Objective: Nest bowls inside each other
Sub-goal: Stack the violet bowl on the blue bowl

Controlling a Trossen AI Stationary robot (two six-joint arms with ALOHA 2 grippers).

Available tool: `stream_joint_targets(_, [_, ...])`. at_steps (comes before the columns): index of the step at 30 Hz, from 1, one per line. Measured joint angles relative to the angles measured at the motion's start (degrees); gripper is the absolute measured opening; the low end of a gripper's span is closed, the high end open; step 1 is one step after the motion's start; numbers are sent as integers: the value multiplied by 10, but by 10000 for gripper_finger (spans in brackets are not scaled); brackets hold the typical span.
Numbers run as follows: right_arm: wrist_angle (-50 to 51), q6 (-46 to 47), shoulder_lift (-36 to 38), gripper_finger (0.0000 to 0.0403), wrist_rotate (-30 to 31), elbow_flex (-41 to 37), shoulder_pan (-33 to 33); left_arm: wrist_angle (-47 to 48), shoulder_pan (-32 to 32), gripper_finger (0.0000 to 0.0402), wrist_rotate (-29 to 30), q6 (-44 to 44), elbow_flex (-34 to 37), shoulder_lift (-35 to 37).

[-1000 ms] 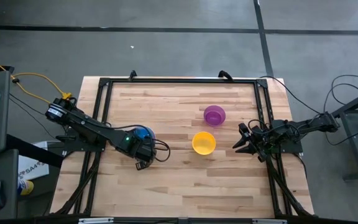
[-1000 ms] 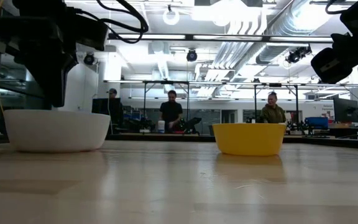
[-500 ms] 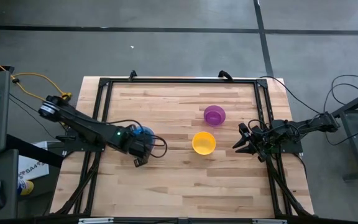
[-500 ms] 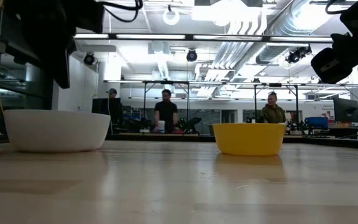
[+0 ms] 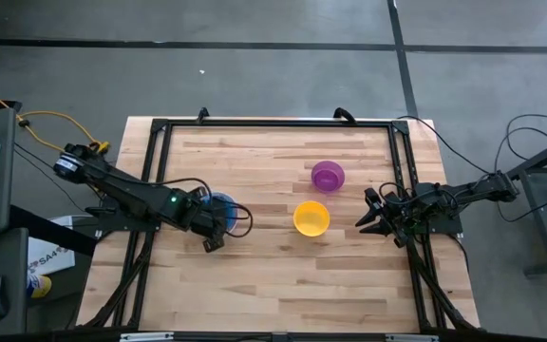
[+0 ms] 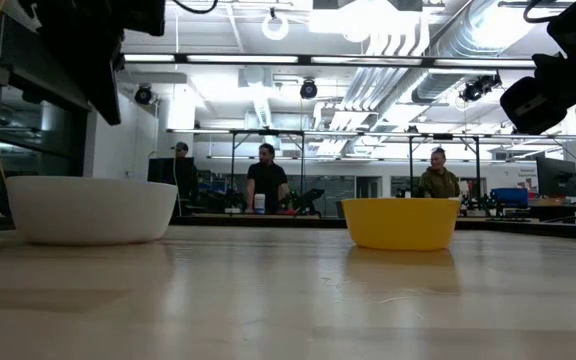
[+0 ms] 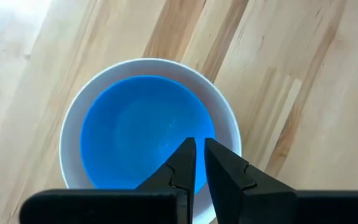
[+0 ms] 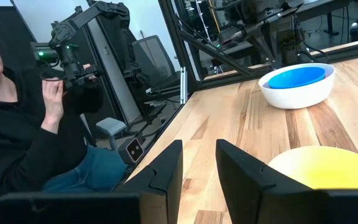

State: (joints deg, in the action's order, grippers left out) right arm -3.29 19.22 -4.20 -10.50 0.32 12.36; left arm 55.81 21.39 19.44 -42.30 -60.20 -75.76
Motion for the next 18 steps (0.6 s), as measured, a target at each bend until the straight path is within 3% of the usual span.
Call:
stream_joint_targets(7, [0, 0, 0, 91, 0, 0, 0, -13, 0, 33, 11, 9, 0, 18])
stream_joint_targets(18, [0, 0, 0, 91, 0, 0, 0, -70, 0, 33, 8, 95, 0, 18])
